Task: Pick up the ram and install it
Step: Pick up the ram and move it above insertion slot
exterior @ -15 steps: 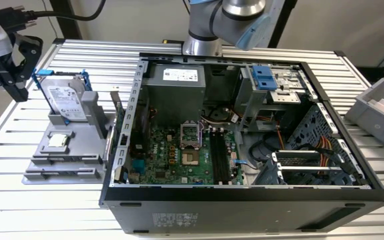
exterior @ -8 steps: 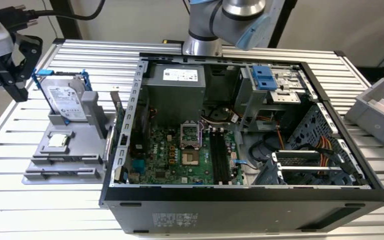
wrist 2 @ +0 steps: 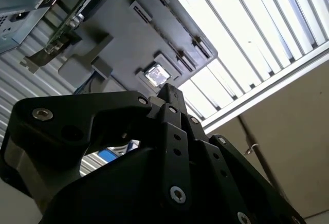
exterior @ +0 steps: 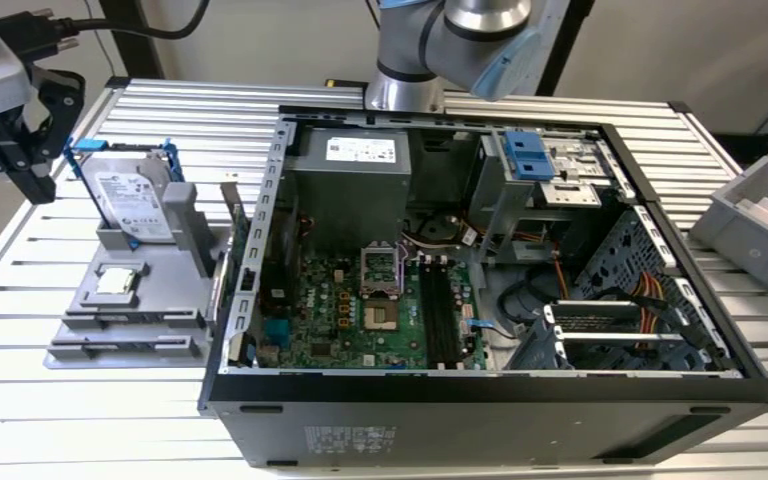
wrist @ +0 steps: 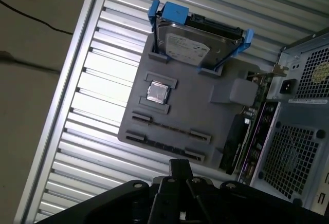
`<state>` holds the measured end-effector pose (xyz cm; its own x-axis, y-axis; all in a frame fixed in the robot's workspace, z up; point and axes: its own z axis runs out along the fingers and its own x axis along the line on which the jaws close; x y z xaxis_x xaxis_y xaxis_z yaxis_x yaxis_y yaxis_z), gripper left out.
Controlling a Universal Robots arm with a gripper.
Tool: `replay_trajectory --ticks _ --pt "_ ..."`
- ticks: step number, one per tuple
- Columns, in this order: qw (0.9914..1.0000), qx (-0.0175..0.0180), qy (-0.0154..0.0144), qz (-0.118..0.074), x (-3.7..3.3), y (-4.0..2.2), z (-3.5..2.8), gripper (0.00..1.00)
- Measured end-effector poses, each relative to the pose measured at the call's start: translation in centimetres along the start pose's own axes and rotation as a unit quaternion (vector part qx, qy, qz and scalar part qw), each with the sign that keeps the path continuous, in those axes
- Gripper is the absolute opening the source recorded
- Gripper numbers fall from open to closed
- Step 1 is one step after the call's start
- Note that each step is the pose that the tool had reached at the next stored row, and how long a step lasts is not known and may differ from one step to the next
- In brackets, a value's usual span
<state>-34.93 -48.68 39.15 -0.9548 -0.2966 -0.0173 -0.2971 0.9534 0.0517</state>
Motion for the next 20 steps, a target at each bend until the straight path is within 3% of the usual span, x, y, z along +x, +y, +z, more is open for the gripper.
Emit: replay_trajectory --ticks 9,20 --pt "0.99983 -0.0003 0.0009 -0.018 0.00 0.00 0.00 0.00" --pt "0.99979 -0.0004 0.0011 -0.021 -0.04 -0.01 0.00 0.00"
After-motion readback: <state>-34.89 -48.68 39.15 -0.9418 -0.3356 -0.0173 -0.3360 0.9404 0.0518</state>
